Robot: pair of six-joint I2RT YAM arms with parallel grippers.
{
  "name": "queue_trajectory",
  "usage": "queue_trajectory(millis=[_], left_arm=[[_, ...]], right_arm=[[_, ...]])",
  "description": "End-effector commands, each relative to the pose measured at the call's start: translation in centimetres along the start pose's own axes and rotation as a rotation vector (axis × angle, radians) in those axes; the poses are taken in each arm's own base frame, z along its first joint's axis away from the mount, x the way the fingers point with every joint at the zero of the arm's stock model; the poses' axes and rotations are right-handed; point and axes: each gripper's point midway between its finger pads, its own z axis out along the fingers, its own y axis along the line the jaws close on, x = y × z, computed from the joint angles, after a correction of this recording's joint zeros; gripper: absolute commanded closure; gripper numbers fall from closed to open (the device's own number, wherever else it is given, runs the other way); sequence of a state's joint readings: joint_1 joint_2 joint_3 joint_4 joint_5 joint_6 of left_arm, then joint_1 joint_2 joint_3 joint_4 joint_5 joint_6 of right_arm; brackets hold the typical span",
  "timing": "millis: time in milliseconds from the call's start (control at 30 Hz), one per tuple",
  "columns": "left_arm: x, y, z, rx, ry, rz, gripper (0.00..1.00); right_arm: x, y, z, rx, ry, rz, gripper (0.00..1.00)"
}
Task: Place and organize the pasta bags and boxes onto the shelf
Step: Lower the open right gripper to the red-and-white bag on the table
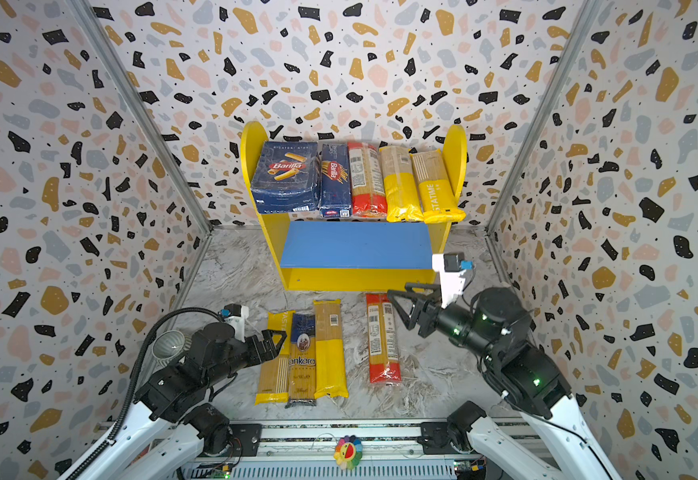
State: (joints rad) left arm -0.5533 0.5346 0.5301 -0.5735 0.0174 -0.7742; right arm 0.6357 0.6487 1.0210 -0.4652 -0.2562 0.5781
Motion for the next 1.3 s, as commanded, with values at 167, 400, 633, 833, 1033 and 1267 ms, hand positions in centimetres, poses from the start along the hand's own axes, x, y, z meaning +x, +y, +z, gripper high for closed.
queue_trajectory(millis=[167, 400, 633, 833, 1033, 1267], left_arm=[[-0.2, -0.2, -0.4, 0.029, -0.026, -0.004, 0.00], [-3.6, -3.0, -1.2, 0.046, -0.072, 0.088, 0.00], [-4.3, -2.9, -0.2, 0.024, -0.090, 0.065, 0.00], [-4.3, -2.4, 0.0, 0.041, -0.139, 0.047, 0.00], [-4.3, -2.6, 1.1, 0.012, -0.096, 0.104, 0.01], [-4.5, -3.8, 2.5, 0.030, -0.049, 0.125, 0.01]], right_arm=[[12.7, -8.5, 4.0, 0.199, 0.214, 0.169, 0.22], [18.0, -11.5, 7.1, 0.297, 0.287, 0.131, 0.14], [19.4, -11.6, 8.2, 0.235, 0.243, 0.150, 0.01], [20.6, -13.7, 8.7, 0.343, 0.289, 0.113, 0.01], [21.6, -15.0, 9.9, 0.393, 0.309, 0.128, 0.00], [22.8, -14.9, 11.2, 0.383, 0.336, 0.174, 0.00]])
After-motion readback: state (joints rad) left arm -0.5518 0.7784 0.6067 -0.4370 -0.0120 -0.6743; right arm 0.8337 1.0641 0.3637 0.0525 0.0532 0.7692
